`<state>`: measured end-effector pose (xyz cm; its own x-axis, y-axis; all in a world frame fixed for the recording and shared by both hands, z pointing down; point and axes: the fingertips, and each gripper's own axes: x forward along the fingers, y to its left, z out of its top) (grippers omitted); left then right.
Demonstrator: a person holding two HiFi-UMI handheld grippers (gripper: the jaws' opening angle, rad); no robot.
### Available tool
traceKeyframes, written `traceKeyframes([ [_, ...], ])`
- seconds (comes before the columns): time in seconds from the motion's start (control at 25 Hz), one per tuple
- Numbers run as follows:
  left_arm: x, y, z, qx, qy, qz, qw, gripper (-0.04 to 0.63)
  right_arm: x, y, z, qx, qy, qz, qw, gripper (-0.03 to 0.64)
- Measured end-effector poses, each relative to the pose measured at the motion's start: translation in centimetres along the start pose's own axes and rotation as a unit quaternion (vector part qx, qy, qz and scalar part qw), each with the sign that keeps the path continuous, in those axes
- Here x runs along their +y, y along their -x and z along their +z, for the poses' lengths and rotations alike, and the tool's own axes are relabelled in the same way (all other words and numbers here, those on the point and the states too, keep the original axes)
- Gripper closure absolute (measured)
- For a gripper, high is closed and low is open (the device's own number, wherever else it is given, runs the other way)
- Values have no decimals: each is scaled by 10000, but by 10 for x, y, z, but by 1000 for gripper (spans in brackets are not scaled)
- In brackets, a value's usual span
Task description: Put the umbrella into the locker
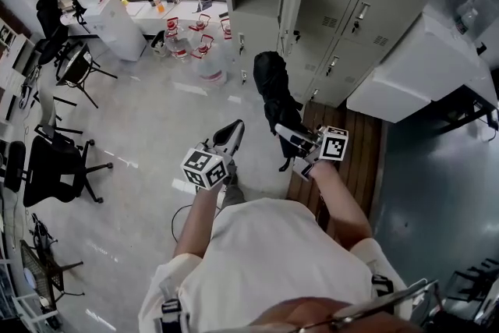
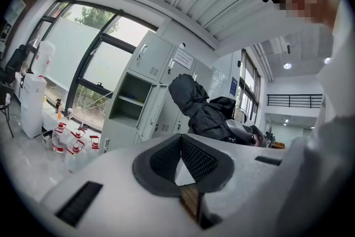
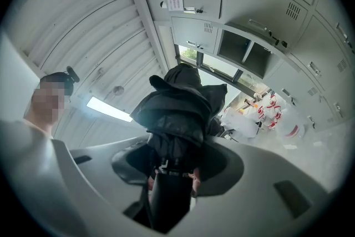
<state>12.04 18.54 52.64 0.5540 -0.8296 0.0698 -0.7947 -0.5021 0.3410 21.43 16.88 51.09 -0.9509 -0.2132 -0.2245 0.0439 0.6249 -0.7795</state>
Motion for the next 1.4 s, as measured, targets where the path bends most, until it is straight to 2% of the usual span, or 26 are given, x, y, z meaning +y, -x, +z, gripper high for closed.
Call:
traceKeyframes([
  [0.84,185,-58,74,372,-25,-862,9956,591,-89,-157,74,-815,-24,-298,9962,417],
  [1.16,221,-62,81,455,-15,-1066,9933,591,-105,-190,92,-1006,118,-460,9938,417],
  [1.4,242,-74,83,449,48,-1051,9934,592,-124,-197,102,-1177,-57,-560,9914,417],
])
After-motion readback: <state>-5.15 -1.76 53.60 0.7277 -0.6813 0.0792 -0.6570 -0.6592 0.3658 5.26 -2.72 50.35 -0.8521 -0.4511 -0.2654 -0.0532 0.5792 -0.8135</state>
